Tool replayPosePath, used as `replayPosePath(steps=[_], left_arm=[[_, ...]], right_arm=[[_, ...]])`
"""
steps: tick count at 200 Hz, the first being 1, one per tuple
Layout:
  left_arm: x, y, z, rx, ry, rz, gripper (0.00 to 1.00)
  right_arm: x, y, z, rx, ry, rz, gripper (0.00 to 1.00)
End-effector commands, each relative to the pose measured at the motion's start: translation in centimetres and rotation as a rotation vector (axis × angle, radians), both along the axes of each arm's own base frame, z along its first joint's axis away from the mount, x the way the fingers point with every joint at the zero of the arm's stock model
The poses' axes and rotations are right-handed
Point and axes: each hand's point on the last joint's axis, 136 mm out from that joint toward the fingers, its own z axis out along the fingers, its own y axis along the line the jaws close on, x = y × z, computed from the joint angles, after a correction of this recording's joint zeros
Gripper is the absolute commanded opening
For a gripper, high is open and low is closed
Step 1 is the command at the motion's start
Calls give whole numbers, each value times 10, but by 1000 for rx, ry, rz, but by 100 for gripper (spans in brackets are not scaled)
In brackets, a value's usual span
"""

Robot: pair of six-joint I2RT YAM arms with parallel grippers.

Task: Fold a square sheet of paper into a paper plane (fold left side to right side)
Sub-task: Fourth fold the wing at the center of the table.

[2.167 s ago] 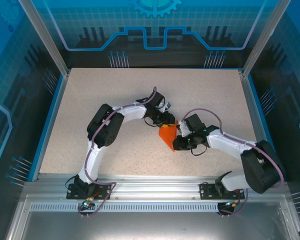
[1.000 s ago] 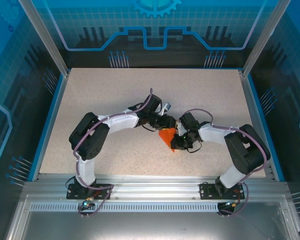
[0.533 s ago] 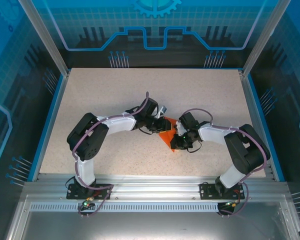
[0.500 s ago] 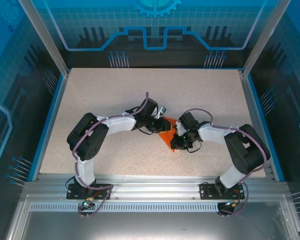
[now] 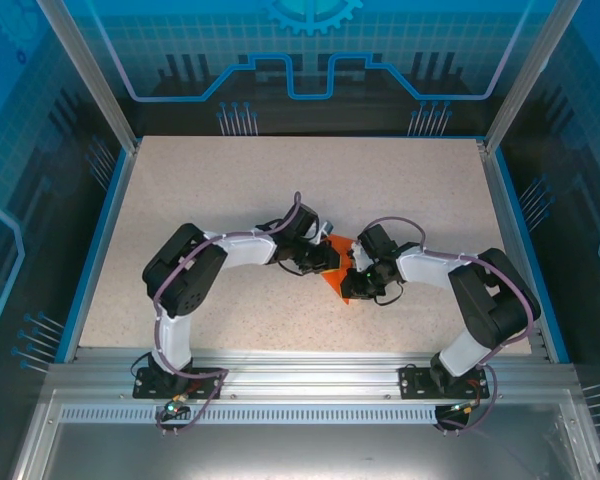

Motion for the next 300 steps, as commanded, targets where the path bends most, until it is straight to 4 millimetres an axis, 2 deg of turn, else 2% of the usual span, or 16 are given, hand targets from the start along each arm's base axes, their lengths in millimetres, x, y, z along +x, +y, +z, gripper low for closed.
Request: replayPosePath(steps=[1, 37, 82, 174, 233, 300], left_arm=[[3, -13, 6, -52, 9, -14, 13], [1, -21, 4, -57, 18, -37, 13], [5, -21, -12, -18, 42, -35, 13], [18, -8, -47, 161, 57, -27, 13], [44, 5, -47, 169, 42, 5, 14], [96, 37, -35, 176, 18, 73, 17]], right_arm=[[-22, -23, -30, -137, 74, 13, 14], [-22, -22, -30, -139, 78, 14, 14], [-23, -23, -31, -147, 82, 13, 13], [-26, -26, -34, -162, 97, 17, 13], [-27, -28, -36, -170, 103, 17, 13], [-28, -27, -36, -165, 102, 19, 13]])
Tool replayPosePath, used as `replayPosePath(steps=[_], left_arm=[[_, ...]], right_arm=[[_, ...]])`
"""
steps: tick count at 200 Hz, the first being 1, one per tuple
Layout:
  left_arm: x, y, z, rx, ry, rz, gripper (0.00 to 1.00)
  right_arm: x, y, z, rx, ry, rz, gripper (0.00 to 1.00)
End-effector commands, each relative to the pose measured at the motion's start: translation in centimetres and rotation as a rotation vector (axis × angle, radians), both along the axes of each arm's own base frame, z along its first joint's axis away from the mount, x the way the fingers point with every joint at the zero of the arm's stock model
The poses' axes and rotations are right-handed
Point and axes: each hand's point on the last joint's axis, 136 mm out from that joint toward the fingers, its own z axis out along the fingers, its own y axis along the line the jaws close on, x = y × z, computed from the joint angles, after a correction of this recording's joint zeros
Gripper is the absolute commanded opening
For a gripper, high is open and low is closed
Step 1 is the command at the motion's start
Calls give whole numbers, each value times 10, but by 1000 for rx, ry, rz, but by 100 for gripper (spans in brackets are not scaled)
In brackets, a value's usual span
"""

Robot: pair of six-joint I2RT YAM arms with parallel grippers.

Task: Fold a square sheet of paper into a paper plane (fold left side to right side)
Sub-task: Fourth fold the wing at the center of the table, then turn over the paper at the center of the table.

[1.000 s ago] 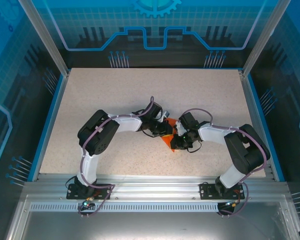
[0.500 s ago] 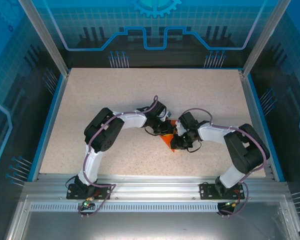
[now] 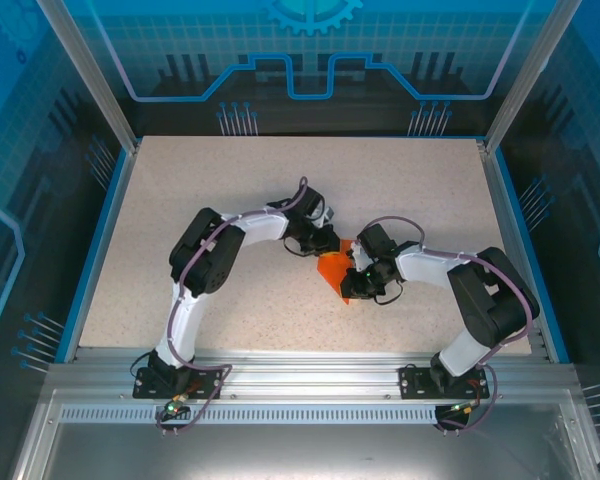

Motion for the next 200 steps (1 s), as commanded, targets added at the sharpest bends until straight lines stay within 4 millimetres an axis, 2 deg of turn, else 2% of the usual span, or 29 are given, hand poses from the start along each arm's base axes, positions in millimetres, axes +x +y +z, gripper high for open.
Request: replayPosePath(steps=[1, 29, 49, 75, 89, 116, 147, 166, 200], left_arm=[[22, 25, -9, 61, -4, 32, 17], [42, 37, -1, 53, -16, 56, 20], [51, 41, 18, 15, -41, 63, 23], [49, 50, 54, -5, -105, 58, 32], [42, 55, 76, -25, -144, 65, 37], [16, 62, 100, -84, -177, 86, 47], [-17, 53, 99, -132, -168, 85, 54], [-29, 37, 89, -140, -151, 57, 55], [-34, 10, 62, -137, -104, 33, 55]], right_arm=[[-28, -27, -35, -158, 94, 13, 13], [-27, -24, -35, -143, 89, 16, 14], [-20, -14, -26, -91, 58, 28, 15], [0, 5, 10, 20, -57, 46, 19], [12, 9, 35, 56, -145, 54, 27], [34, -4, 79, 67, -319, 19, 44], [52, -46, 112, 44, -457, -127, 66], [52, -64, 118, 57, -484, -202, 76], [41, -74, 115, 109, -470, -264, 79]])
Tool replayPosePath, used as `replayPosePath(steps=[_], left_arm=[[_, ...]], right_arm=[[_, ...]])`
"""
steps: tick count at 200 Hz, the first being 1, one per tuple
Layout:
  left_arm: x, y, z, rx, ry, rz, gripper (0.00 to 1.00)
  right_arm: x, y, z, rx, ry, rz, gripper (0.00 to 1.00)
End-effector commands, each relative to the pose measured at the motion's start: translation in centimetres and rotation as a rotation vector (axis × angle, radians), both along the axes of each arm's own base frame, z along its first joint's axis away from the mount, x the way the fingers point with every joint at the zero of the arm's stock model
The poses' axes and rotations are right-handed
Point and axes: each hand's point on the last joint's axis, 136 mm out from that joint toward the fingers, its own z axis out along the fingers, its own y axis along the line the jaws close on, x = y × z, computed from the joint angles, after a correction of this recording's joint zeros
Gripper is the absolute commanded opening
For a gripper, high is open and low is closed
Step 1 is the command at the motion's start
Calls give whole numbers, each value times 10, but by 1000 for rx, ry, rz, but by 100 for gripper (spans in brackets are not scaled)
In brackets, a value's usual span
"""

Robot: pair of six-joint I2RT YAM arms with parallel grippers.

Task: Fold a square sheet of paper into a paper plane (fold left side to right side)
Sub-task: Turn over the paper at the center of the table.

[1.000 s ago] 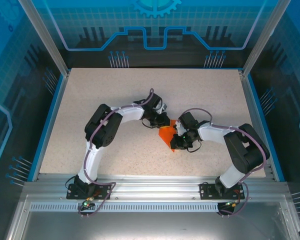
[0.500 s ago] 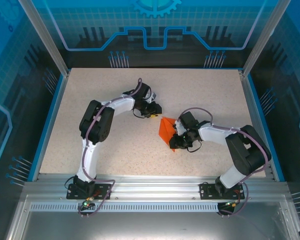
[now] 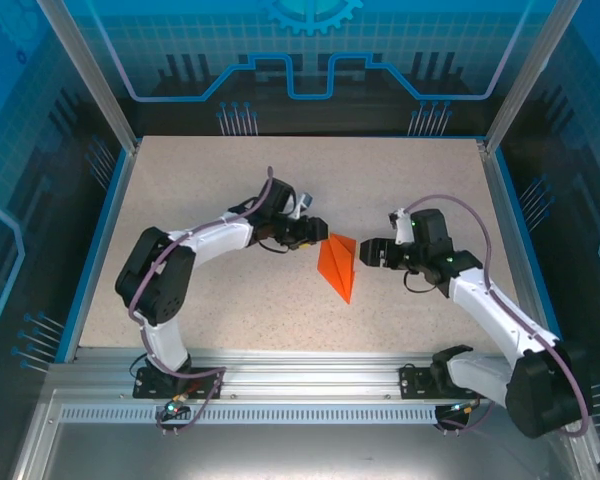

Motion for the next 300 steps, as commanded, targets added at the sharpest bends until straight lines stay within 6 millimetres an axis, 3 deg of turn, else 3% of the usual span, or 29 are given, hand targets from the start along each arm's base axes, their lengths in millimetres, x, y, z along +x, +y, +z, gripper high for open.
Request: replayPosePath(steps=[1, 40, 79, 116, 143, 163, 179, 222, 252, 283, 300], left_arm=[[-1, -20, -18, -28, 39, -14, 55], [6, -41, -45, -12, 91, -43, 53], [14, -52, -57, -21, 111, -58, 39], [18, -59, -56, -46, 102, -63, 23], [19, -60, -44, -64, 72, -66, 15], [20, -63, -28, -92, 40, -72, 7], [24, -64, -7, -120, 1, -72, 6], [34, -53, 87, -202, -177, -51, 6], [34, -45, 139, -264, -268, -33, 7], [28, -43, 173, -335, -320, -26, 8], [25, -43, 182, -360, -326, -25, 8]], right_arm=[[-11, -6, -12, 35, 42, -29, 79], [-26, -11, -11, 46, 39, -44, 79], [-41, -19, -14, 64, 35, -79, 79], [-49, -20, -14, 92, 32, -86, 79], [-46, -13, -4, 150, 4, -59, 88], [-42, -6, 8, 215, -22, -30, 99], [-37, -2, 18, 276, -42, -15, 99], [-24, 13, 45, 525, -23, 69, 99], [-18, 28, 65, 642, -1, 169, 100], [-9, 33, 72, 682, 18, 184, 99], [-8, 41, 83, 702, -7, 227, 99]])
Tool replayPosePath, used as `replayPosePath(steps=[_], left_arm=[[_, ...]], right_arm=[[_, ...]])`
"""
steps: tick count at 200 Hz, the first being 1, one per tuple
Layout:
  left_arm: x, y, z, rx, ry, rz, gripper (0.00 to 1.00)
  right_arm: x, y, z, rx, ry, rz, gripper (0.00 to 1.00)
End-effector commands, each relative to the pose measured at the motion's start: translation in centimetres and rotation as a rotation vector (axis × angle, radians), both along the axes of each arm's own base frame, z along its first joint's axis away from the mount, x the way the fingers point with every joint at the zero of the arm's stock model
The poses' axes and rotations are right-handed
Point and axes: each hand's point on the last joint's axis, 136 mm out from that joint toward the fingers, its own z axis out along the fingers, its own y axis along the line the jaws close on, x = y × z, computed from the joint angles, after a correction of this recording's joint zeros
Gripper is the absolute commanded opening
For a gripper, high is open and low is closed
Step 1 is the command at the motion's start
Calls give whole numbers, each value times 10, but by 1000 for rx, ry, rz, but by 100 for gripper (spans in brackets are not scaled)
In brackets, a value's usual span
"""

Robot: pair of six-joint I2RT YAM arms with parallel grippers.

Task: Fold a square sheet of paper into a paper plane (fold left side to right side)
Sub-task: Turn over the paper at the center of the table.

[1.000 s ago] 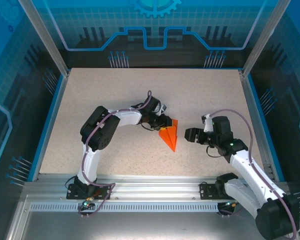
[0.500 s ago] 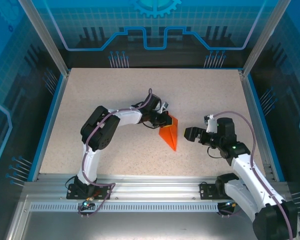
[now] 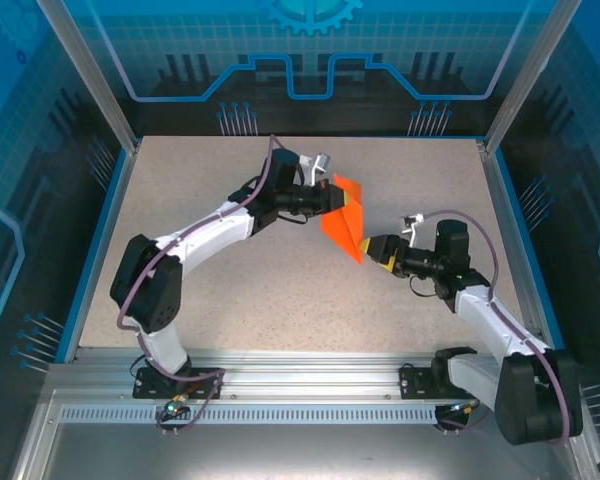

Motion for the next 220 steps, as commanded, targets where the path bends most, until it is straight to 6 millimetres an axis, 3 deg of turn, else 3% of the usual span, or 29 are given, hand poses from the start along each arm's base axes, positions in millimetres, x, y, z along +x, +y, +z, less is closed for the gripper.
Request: replayPosePath(steps=[1, 36, 74, 101, 124, 153, 169, 196, 220], left_arm=[[-3, 0, 22, -58, -19, -6, 8], [-10, -3, 29, -102, -8, -37, 8], [-14, -4, 27, -107, 12, -59, 10], [-17, -3, 20, -87, 19, -66, 14], [-17, 7, 14, -39, 1, -43, 29], [-13, 44, 5, 101, -38, 66, 55], [-17, 74, 3, 213, -85, 154, 63], [-31, 126, 3, 385, -164, 323, 68], [-43, 170, -1, 460, -185, 500, 71]], right_arm=[[4, 12, 38, 80, -95, 71, 99], [7, 26, 44, 114, -86, 89, 98], [10, 34, 57, 126, -105, 83, 60], [10, 32, 56, 100, -109, 67, 29], [9, 29, 51, 43, -115, 52, 8], [3, 18, 35, -112, -107, 23, 4], [-1, 5, 22, -273, -100, -10, 3], [-9, -29, -7, -816, -116, -39, 3], [-5, -50, -7, -1286, -159, -46, 3]])
